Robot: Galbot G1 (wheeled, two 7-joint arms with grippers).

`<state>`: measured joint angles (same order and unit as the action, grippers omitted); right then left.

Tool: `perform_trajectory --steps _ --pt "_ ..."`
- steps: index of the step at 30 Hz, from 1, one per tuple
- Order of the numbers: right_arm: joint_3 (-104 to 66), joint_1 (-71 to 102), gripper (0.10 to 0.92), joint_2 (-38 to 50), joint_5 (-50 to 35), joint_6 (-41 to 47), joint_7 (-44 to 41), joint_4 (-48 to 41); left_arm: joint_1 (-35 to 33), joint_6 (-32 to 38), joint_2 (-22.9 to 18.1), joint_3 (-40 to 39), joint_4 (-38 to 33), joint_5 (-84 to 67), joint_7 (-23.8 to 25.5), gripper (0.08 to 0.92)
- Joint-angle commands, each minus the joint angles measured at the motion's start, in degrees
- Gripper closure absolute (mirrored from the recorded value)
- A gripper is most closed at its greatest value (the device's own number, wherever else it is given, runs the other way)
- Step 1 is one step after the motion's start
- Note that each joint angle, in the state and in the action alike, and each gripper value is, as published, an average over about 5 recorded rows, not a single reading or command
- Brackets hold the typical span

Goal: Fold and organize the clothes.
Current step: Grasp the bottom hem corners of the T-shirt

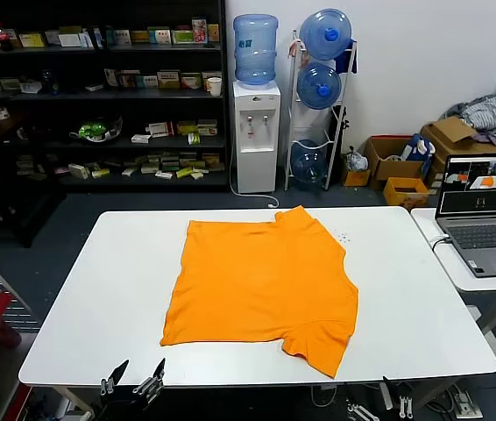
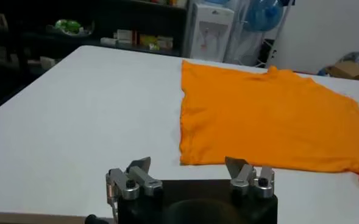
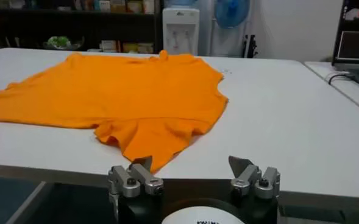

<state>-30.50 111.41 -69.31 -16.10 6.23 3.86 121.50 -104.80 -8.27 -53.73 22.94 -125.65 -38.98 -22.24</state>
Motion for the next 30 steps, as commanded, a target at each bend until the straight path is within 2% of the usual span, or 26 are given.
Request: perform_trajectory --steps 1,8,18,30 --pt "-0.26 0.25 0.203 0.03 -0.09 -0.93 -0.2 0.05 0.49 -0.03 -0.18 -0.01 0.22 0.01 0.18 0.177" --pt "2.18 -6.89 0.203 -0.74 -0.42 2.37 2.36 -1.72 8.23 -1.36 -1.12 -1.35 4.84 -0.82 2.13 0.177" --pt "7.17 -19.41 0.203 -2.1 -0.9 6.96 7.38 -10.88 21.53 -4.35 -1.44 -7.57 14.33 -4.48 1.68 0.177" --pt "9.97 -21.95 0.203 -3.38 -0.95 8.94 8.02 -12.28 22.46 -4.68 -1.68 -9.23 15.76 -4.79 0.81 0.177"
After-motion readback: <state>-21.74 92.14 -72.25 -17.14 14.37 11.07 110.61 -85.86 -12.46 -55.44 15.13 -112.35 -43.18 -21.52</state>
